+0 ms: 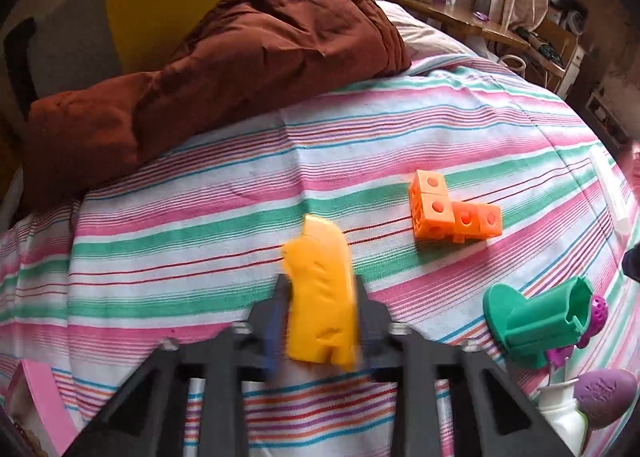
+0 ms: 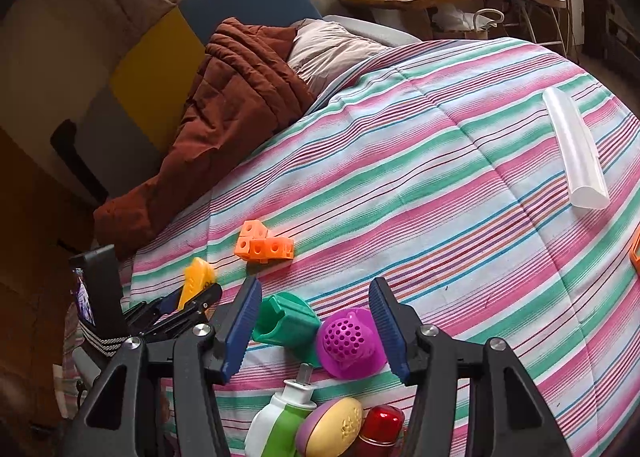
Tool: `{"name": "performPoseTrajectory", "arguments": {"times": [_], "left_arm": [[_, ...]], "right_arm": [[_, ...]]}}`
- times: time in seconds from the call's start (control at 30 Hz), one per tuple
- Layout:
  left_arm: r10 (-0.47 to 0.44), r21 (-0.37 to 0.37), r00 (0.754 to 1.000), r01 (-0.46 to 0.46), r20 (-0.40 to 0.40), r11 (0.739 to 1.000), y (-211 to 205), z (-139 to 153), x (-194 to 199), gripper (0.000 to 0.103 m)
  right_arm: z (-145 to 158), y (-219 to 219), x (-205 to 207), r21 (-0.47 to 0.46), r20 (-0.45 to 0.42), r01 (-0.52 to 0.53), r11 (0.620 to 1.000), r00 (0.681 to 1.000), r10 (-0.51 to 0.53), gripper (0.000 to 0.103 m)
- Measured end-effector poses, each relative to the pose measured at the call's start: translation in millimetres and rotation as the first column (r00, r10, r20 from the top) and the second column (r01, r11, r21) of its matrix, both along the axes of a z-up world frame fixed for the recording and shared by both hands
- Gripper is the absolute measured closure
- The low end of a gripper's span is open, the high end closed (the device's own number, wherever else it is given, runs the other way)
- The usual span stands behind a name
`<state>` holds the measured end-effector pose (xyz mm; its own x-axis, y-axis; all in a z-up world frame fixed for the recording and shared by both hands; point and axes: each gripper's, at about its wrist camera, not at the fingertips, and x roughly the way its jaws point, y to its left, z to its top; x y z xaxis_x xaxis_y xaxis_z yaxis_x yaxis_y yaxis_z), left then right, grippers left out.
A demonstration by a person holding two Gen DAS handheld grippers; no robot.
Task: Organize rigid objects
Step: 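Move the left gripper to the yellow cheese piece and grasp it, then hold the yellow piece with the left gripper while the right gripper grasps the orange cubes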
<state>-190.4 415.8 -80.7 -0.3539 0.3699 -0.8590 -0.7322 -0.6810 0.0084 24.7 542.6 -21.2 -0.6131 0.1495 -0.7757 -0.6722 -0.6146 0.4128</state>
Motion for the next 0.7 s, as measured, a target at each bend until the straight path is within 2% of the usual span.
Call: {"name": "performPoseTrajectory", "arguments": {"times": [0.07,0.2,0.4,0.57,0.63,0.7], "left_arm": [[0.012,0.033,1.0,-0.013,0.029,0.999,-13.2,2.9,6.5,0.076],[0.043,0.053,0.997,-0.046,0.062,0.998,-47.7,5.9,27.3,0.076],[0.075,0.098,0.994,-0.083,0.081,0.992,-98.5,22.9,63.8,0.076],[0.078,0.142,0.995,-0.086,0.061,0.986,-131.9,44.3,86.7,0.076],[0.071,0.154,0.996,-0.08,0.059,0.985,-140.0,49.5,92.5,0.076],[0.068,0.168,0.996,-0.077,0.06,0.983,-148.2,53.9,96.9,0.076]], "right_arm": [[-0.1,0.1,0.0,-0.002,-0.001,-0.002,1.0,1.0,0.002,0.046],[0.8,-1.6,-1.3,0.009,0.002,-0.01,1.0,1.0,0.01,0.046],[0.2,-10.9,-8.2,0.042,0.033,-0.057,0.997,0.998,0.056,0.047],[8.0,-25.6,-28.3,0.075,0.056,-0.168,0.983,0.985,0.164,0.047],[14.8,-31.3,-46.9,0.103,0.086,-0.237,0.966,0.97,0.228,0.047],[20.0,-37.5,-72.2,0.144,0.14,-0.329,0.933,0.94,0.31,0.047]]}}
